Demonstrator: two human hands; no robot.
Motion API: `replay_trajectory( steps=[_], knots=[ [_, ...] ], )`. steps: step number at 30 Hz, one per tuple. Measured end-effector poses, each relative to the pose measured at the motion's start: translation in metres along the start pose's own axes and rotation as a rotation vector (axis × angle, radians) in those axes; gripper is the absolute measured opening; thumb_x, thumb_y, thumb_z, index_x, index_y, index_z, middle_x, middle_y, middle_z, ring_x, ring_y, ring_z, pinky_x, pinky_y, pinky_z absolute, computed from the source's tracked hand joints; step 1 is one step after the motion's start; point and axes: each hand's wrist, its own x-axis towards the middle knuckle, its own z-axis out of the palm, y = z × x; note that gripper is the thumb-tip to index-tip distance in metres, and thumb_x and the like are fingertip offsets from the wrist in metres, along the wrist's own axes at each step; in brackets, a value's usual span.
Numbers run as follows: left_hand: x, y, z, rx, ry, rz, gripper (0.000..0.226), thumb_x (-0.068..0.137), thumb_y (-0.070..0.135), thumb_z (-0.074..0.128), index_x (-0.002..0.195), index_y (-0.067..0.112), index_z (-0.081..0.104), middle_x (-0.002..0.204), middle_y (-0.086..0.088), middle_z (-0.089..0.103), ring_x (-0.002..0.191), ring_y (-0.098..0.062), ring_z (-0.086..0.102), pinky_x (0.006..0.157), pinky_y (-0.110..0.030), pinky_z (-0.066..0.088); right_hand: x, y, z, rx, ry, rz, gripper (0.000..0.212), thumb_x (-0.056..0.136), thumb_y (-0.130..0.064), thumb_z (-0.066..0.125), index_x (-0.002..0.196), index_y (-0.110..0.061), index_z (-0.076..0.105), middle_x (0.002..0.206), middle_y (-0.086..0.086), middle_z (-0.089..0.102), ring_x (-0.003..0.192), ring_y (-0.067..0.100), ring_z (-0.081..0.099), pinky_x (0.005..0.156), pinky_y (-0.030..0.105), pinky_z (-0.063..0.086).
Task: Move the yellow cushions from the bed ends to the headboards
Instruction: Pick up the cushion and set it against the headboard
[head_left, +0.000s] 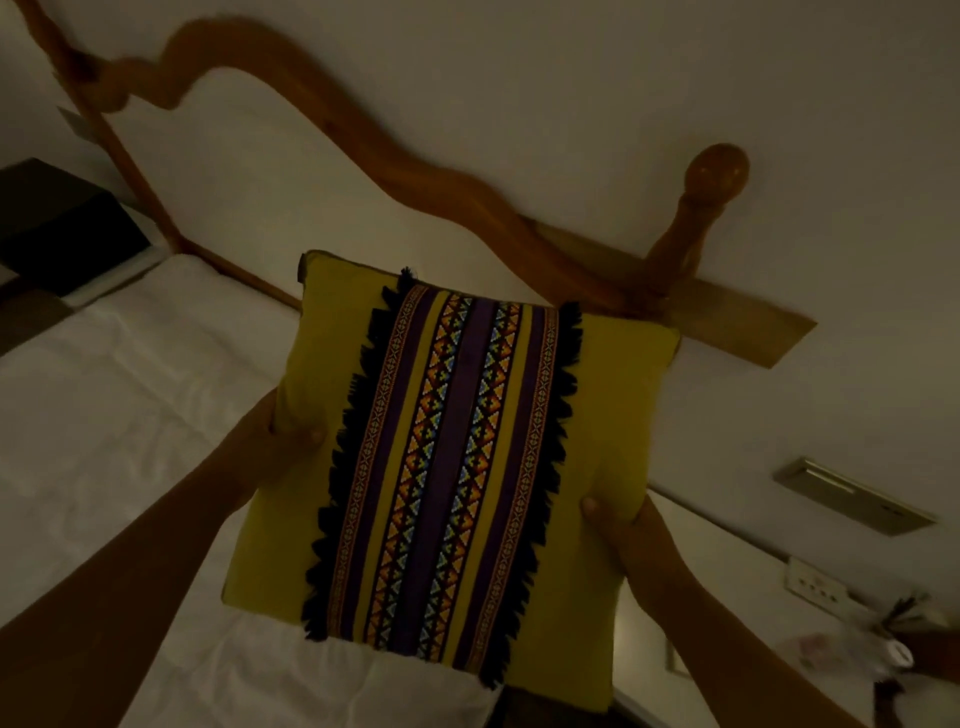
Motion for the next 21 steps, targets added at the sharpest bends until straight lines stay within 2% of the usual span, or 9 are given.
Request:
replay_trajectory(
  steps=[4, 7, 10, 12, 14, 18, 21],
  knots=[
    [0.053, -0.024, -0.017, -0.022, -0.02, -0.071, 0.08, 0.066, 0.023, 0.078, 0.14, 0.021, 0.047, 0.124, -0.011, 0.064, 0.108, -0.036, 0.065, 0.089, -0.059, 0.054, 0.022, 0.017, 0.026, 0.004, 0.01, 0.05, 0.058, 0.085, -0.018, 0.072, 0.139, -0.022, 0.053, 0.127, 0.007, 0.069, 0.11, 0.029, 0.07, 0.088, 0.053, 0.058],
    [0.092, -0.043, -0.028, -0.032, -0.071, -0.093, 0.081, 0.068, 0.017, 0.08, 0.141, 0.018, 0.045, 0.127, -0.015, 0.062, 0.11, -0.039, 0.063, 0.091, -0.062, 0.052, 0.041, 0.029, 0.047, 0.021, 0.061, 0.102, 0.06, 0.082, -0.013, 0.074, 0.138, -0.02, 0.054, 0.126, 0.007, 0.069, 0.109, 0.028, 0.07, 0.086, 0.05, 0.059],
    [0.13, -0.056, -0.032, -0.045, -0.094, -0.084, 0.069, 0.081, 0.004, 0.076, 0.141, 0.018, 0.046, 0.126, -0.017, 0.063, 0.107, -0.039, 0.065, 0.088, -0.061, 0.054, 0.062, 0.038, 0.063, 0.053, 0.093, 0.127, 0.055, 0.084, -0.008, 0.072, 0.135, -0.02, 0.057, 0.124, 0.006, 0.07, 0.104, 0.025, 0.072, 0.075, 0.039, 0.062],
    [0.154, -0.061, -0.033, -0.047, -0.12, -0.074, 0.067, 0.078, 0.003, 0.077, 0.138, 0.017, 0.049, 0.122, -0.017, 0.065, 0.105, -0.041, 0.066, 0.083, -0.06, 0.057, 0.077, 0.043, 0.071, 0.063, 0.107, 0.151, 0.054, 0.086, -0.002, 0.069, 0.136, -0.017, 0.056, 0.124, 0.008, 0.07, 0.103, 0.024, 0.073, 0.071, 0.033, 0.062],
    [0.176, -0.068, -0.036, -0.045, -0.152, -0.059, 0.069, 0.072, 0.005, 0.077, 0.136, 0.015, 0.051, 0.12, -0.019, 0.066, 0.104, -0.043, 0.066, 0.079, -0.059, 0.058, 0.094, 0.049, 0.079, 0.061, 0.118, 0.172, 0.058, 0.087, -0.001, 0.068, 0.141, -0.016, 0.051, 0.127, 0.009, 0.068, 0.106, 0.026, 0.071, 0.075, 0.037, 0.062],
    [0.219, -0.084, -0.04, -0.045, -0.144, -0.055, 0.062, 0.082, -0.005, 0.07, 0.137, 0.015, 0.048, 0.126, -0.021, 0.062, 0.107, -0.044, 0.064, 0.081, -0.061, 0.056, 0.127, 0.054, 0.092, 0.048, 0.17, 0.205, 0.071, 0.086, -0.004, 0.071, 0.148, -0.019, 0.04, 0.136, 0.012, 0.061, 0.118, 0.034, 0.063, 0.097, 0.058, 0.051],
    [0.245, -0.089, -0.033, -0.054, -0.137, -0.047, 0.061, 0.083, -0.005, 0.069, 0.134, 0.023, 0.051, 0.122, -0.014, 0.065, 0.106, -0.041, 0.065, 0.078, -0.058, 0.058, 0.151, 0.052, 0.093, 0.037, 0.196, 0.211, 0.07, 0.086, -0.006, 0.071, 0.148, -0.02, 0.041, 0.137, 0.012, 0.059, 0.119, 0.033, 0.061, 0.1, 0.06, 0.048]
  ],
)
